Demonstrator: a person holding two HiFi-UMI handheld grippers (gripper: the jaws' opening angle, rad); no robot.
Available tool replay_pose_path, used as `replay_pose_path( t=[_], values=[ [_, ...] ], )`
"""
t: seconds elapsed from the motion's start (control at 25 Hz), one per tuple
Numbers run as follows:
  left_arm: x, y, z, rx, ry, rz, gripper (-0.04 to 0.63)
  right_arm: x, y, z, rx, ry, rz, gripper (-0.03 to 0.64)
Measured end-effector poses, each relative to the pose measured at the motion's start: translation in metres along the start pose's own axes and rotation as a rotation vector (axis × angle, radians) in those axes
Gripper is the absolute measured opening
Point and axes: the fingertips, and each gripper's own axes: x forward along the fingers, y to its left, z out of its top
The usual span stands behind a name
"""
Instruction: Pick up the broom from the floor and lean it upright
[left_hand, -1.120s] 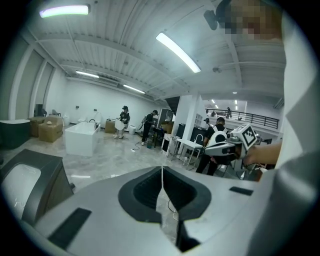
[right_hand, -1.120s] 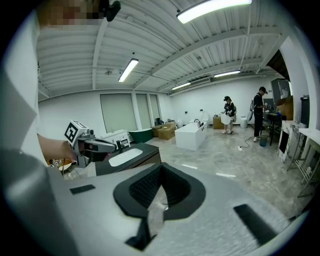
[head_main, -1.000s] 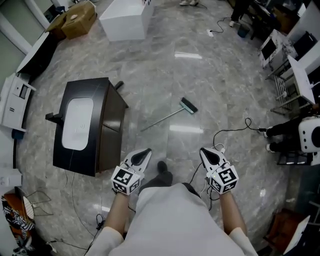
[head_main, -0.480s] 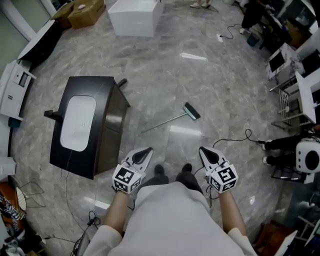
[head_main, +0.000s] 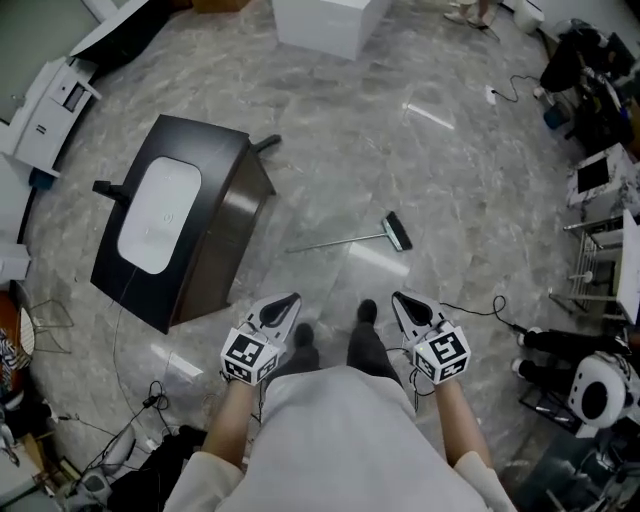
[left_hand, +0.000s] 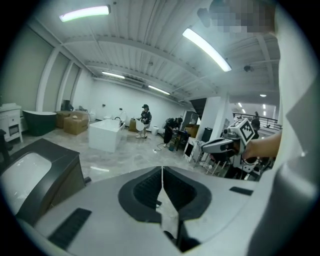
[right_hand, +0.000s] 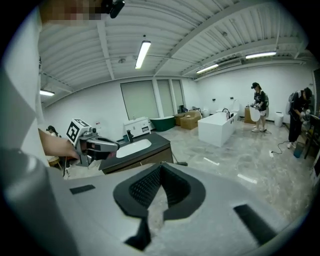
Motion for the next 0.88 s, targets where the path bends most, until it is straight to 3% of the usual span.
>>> replay_pose_path(
  t=[0.36,0.64,0.88],
  values=[
    [0.077,0.018,-0.007,-0.084,-0.043,0.172,0.011,0.056,-0.084,-0.012,-0.101,0.108,0.205,0.0],
    [0.124,0.046,-0.052,-0.158,-0.039,0.277,0.011,0.121,-0.117,-0.046,-0.2,0.192,0.355,0.0],
    [0.152,0.079,-0.102,-0.176,-0.017,0.348,0.011,0.18,-0.122,-0.091,-0.225,0.251,0.464,0.0]
  ],
)
